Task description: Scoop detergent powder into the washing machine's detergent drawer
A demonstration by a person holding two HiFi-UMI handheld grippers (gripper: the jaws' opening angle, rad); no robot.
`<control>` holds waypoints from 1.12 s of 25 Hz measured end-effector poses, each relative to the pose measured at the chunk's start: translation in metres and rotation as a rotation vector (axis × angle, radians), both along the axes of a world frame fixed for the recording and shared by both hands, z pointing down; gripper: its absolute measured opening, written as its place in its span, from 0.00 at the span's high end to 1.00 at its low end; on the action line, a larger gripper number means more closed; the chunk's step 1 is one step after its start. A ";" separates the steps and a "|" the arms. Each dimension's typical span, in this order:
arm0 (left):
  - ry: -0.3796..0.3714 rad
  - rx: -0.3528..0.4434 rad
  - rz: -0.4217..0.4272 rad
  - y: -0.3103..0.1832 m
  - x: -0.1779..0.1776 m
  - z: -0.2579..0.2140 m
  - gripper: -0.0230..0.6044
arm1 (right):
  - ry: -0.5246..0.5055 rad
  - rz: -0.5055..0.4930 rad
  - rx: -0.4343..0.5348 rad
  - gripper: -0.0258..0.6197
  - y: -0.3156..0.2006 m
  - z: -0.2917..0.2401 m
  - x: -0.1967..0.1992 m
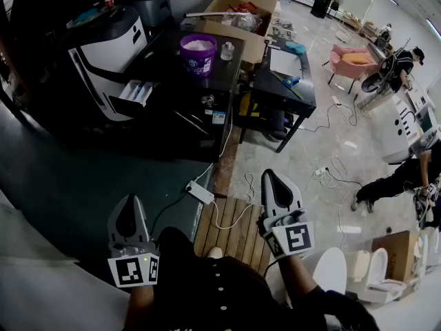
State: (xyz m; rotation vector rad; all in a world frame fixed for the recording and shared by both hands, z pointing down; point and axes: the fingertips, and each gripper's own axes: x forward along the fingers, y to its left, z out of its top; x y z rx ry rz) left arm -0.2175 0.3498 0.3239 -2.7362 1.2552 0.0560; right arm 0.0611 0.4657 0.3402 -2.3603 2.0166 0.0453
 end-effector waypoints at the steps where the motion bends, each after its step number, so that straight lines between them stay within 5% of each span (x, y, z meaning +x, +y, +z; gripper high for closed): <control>1: 0.000 0.001 0.000 0.000 0.000 -0.001 0.94 | 0.005 -0.003 0.026 0.92 -0.002 -0.006 -0.001; 6: 0.000 0.002 0.001 -0.002 0.001 0.000 0.94 | 0.003 -0.004 0.008 0.92 -0.003 -0.003 -0.002; 12: -0.001 0.001 0.001 -0.005 0.001 0.002 0.94 | -0.026 -0.028 0.136 0.91 -0.006 -0.018 -0.003; 18: -0.008 0.000 0.001 -0.008 0.006 0.004 0.94 | 0.001 -0.043 0.118 0.91 -0.010 -0.013 -0.003; 20: -0.013 0.002 0.001 -0.009 0.007 0.003 0.94 | 0.015 -0.044 0.110 0.71 -0.011 -0.012 -0.002; 28: -0.031 -0.006 -0.005 -0.018 0.016 0.003 0.94 | 0.002 -0.043 0.080 0.76 -0.027 -0.004 0.009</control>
